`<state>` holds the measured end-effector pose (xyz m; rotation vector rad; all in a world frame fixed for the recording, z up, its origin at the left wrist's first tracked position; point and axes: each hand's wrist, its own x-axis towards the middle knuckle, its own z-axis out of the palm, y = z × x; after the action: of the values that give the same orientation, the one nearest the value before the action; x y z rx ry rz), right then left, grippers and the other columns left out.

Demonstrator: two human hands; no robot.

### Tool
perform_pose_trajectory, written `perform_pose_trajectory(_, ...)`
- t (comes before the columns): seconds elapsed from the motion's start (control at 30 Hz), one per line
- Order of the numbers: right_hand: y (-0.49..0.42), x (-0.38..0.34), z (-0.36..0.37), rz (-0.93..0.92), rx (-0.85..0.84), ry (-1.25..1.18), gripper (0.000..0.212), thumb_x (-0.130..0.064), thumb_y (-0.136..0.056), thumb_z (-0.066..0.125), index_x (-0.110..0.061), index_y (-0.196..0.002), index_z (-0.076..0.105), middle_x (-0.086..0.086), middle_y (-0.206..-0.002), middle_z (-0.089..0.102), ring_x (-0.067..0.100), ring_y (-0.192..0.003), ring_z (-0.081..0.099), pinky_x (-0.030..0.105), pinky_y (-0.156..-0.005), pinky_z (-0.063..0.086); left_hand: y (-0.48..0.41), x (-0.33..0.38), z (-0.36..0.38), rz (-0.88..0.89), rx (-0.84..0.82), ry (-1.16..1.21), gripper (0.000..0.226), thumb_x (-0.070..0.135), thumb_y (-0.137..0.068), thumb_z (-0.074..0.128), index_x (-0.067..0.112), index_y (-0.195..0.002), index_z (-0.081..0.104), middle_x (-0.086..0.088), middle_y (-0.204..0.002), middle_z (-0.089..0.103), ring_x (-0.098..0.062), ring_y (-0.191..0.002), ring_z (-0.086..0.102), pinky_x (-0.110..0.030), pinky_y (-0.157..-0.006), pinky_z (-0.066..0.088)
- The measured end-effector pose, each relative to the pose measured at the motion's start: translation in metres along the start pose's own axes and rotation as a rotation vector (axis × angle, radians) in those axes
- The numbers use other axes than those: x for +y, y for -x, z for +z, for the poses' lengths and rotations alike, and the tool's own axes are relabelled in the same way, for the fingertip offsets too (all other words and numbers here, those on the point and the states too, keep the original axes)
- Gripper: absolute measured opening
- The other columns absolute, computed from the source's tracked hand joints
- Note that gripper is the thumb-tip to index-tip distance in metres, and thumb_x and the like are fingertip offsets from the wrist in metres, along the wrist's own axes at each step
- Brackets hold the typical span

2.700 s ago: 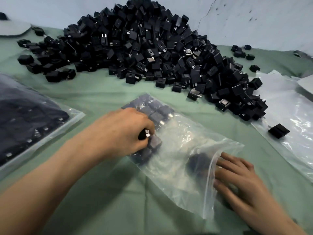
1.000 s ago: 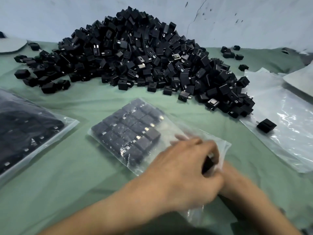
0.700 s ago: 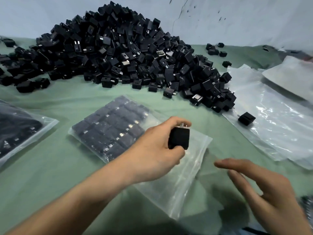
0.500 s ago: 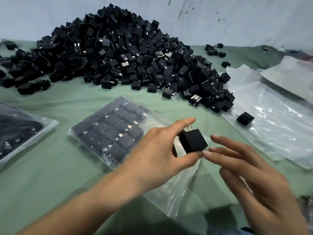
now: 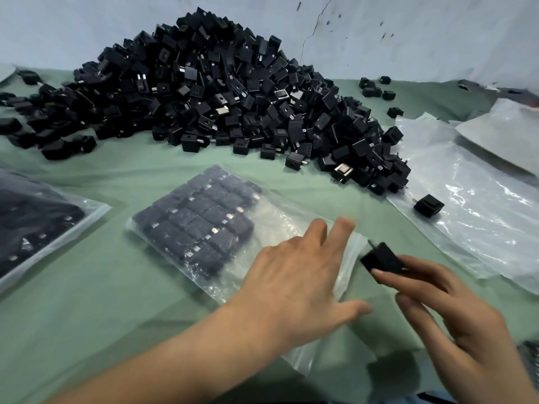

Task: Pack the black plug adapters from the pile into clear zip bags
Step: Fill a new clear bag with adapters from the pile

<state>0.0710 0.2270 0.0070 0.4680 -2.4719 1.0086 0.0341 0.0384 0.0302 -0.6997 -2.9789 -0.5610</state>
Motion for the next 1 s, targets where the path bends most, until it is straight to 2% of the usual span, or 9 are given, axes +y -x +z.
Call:
perform_pose_trajectory(0.1, 0.010, 0.012, -0.004, 0.007, -0.077, 0.036, 0.033, -0.010, -0.077, 0.058, -0.033, -0.094, 0.074, -0.005, -0.111, 0.063, -0.005, -0.095, 0.059, 0.002, -0.080, 0.037, 0.002, 0.005, 0.000, -0.006, 0.009, -0.103, 0.028, 0.044, -0.092, 0.046, 0.024, -0.090, 0.027, 0.007, -0.094, 0.026, -0.018, -0.078, 0.035, -0.034, -0.062, 0.027)
perform_pose_trajectory(0.2, 0.015, 0.013, 0.007, -0.058, -0.175, 0.037, 0.036, -0.008, -0.077, 0.060, -0.035, -0.097, 0.074, -0.005, -0.113, 0.063, -0.002, -0.094, 0.063, 0.006, -0.081, 0.042, 0.001, 0.007, -0.003, -0.029, 0.011, -0.117, 0.022, 0.035, -0.094, 0.042, 0.022, -0.081, 0.028, 0.007, -0.089, 0.024, -0.018, -0.071, 0.032, -0.033, -0.060, 0.026)
perform_pose_trajectory(0.3, 0.010, 0.011, 0.022, -0.079, -0.204, 0.015, 0.033, -0.005, -0.077, 0.060, -0.026, -0.098, 0.074, -0.001, -0.114, 0.062, 0.007, -0.097, 0.064, 0.010, -0.083, 0.044, 0.001, 0.009, -0.004, -0.060, -0.019, -0.104, 0.025, 0.043, -0.093, 0.041, 0.023, -0.082, 0.030, 0.007, -0.088, 0.025, -0.018, -0.062, 0.028, -0.034, -0.059, 0.025)
perform_pose_trajectory(0.37, 0.006, 0.011, 0.028, -0.070, -0.199, 0.008, 0.027, -0.006, -0.077, 0.060, -0.022, -0.094, 0.075, 0.001, -0.112, 0.062, 0.011, -0.095, 0.064, 0.012, -0.084, 0.044, 0.003, 0.009, -0.003, -0.086, -0.064, -0.111, 0.029, 0.050, -0.092, 0.041, 0.024, -0.084, 0.030, 0.006, -0.085, 0.024, -0.021, -0.066, 0.030, -0.035, -0.062, 0.025)
perform_pose_trajectory(0.53, 0.006, 0.013, 0.026, -0.003, -0.133, -0.051, 0.033, -0.009, -0.077, 0.060, -0.032, -0.095, 0.074, -0.006, -0.110, 0.062, -0.002, -0.098, 0.059, 0.005, -0.083, 0.040, 0.003, 0.001, -0.002, -0.145, -0.081, -0.165, 0.026, 0.041, -0.091, 0.046, 0.023, -0.080, 0.031, 0.005, -0.080, 0.025, -0.021, -0.073, 0.032, -0.034, -0.064, 0.024)
perform_pose_trajectory(0.7, 0.009, 0.016, 0.024, -0.002, -0.155, -0.023, 0.031, -0.011, -0.076, 0.060, -0.033, -0.091, 0.076, -0.004, -0.109, 0.064, -0.001, -0.097, 0.060, 0.008, -0.083, 0.041, 0.003, 0.002, -0.003, -0.134, -0.084, -0.196, 0.035, 0.036, -0.091, 0.043, 0.024, -0.069, 0.018, 0.006, -0.073, 0.019, -0.021, -0.066, 0.030, -0.034, -0.052, 0.016)
perform_pose_trajectory(0.83, -0.002, 0.015, 0.036, -0.091, -0.233, -0.012, 0.027, -0.013, -0.082, 0.055, -0.026, -0.096, 0.074, -0.001, -0.114, 0.060, 0.005, -0.104, 0.057, 0.014, -0.088, 0.042, 0.006, 0.010, -0.008, -0.099, -0.057, -0.140, 0.024, 0.041, -0.092, 0.042, 0.028, -0.082, 0.024, 0.005, -0.082, 0.018, -0.021, -0.067, 0.026, -0.035, -0.053, 0.017)
perform_pose_trajectory(0.93, -0.019, 0.009, 0.049, -0.102, -0.334, -0.065, 0.026, -0.022, -0.076, 0.045, -0.017, -0.081, 0.070, -0.010, -0.101, 0.053, -0.003, -0.097, 0.049, 0.005, -0.081, 0.037, 0.006, 0.017, -0.011, -0.080, -0.040, -0.118, 0.021, 0.040, -0.092, 0.042, 0.030, -0.086, 0.025, 0.005, -0.086, 0.018, -0.022, -0.069, 0.027, -0.036, -0.058, 0.021)
perform_pose_trajectory(1.0, -0.030, 0.005, 0.058, -0.097, -0.330, -0.129, 0.023, -0.022, -0.071, 0.043, -0.022, -0.072, 0.066, -0.019, -0.091, 0.052, -0.008, -0.087, 0.047, 0.002, -0.074, 0.036, 0.006, 0.019, -0.013, -0.081, -0.021, -0.109, 0.019, 0.038, -0.092, 0.042, 0.030, -0.088, 0.026, 0.006, -0.087, 0.018, -0.023, -0.070, 0.027, -0.036, -0.060, 0.022)
